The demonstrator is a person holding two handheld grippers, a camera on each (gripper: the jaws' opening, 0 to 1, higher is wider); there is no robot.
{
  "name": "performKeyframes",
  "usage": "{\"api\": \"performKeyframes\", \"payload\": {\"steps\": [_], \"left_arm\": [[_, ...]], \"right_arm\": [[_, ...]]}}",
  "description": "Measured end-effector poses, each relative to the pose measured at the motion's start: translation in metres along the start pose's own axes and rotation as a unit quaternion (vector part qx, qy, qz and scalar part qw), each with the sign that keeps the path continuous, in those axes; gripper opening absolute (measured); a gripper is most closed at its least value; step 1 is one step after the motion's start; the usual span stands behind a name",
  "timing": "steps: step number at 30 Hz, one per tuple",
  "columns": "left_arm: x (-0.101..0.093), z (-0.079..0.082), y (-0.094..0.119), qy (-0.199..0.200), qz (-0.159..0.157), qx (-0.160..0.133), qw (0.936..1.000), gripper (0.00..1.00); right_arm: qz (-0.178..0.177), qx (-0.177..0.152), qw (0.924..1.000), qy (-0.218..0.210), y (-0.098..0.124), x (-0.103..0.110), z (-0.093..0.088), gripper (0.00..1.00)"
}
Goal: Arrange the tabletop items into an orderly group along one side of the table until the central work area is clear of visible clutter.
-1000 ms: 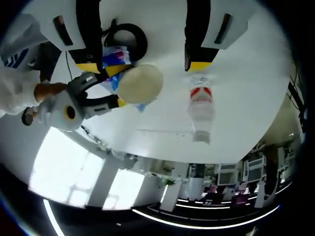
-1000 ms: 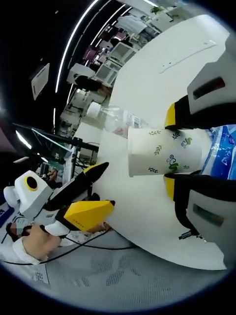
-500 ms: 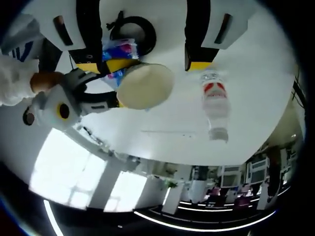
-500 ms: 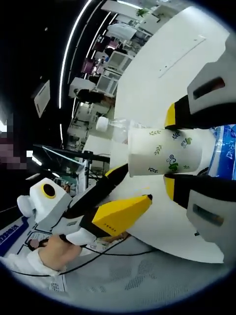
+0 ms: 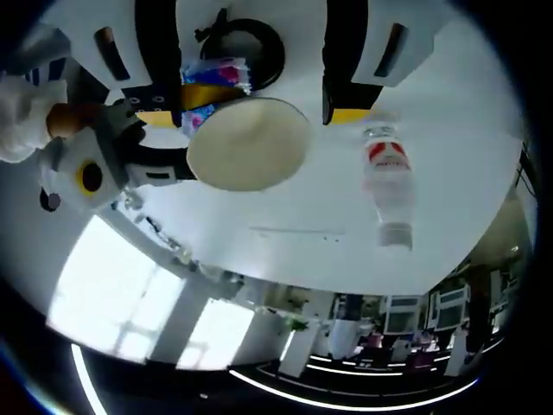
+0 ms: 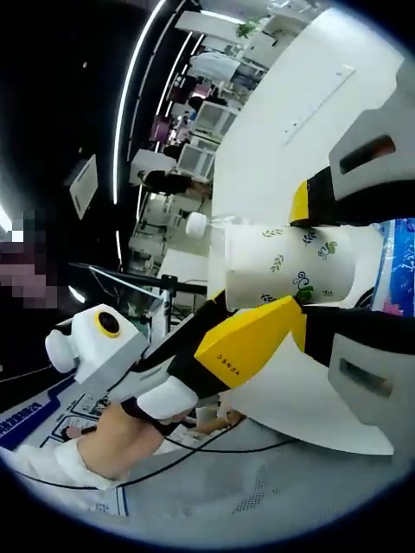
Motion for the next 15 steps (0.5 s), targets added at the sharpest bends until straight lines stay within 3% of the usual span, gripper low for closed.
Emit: {"api": "performKeyframes", "payload": {"steps": [5, 15], "left_arm": [[-0.002, 0.004, -0.003, 0.007, -0.003, -0.006, 1.0000, 0.57], [-0.011, 0.007, -0.008, -0.031, 0.011, -0.005, 0.9994, 0.49]], "right_arm": [[-0.006, -0.005, 0.9999, -0.008, 0.002, 0.000, 0.000, 0.32], [-0.015, 0.002, 0.9996, -0.025, 0.008, 0.000, -0.013, 0.33]]}}
Point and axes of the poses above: the point that each gripper's makers call its tool centre point, and the gripper's own axes: y roughly backward along the fingers, x roughly to its left, z roughly out of its top, the point moved 3 cm from there along y, roughly backward along the fingers, and after that the axes turned 9 degrees about x, right-handed, at the moved point
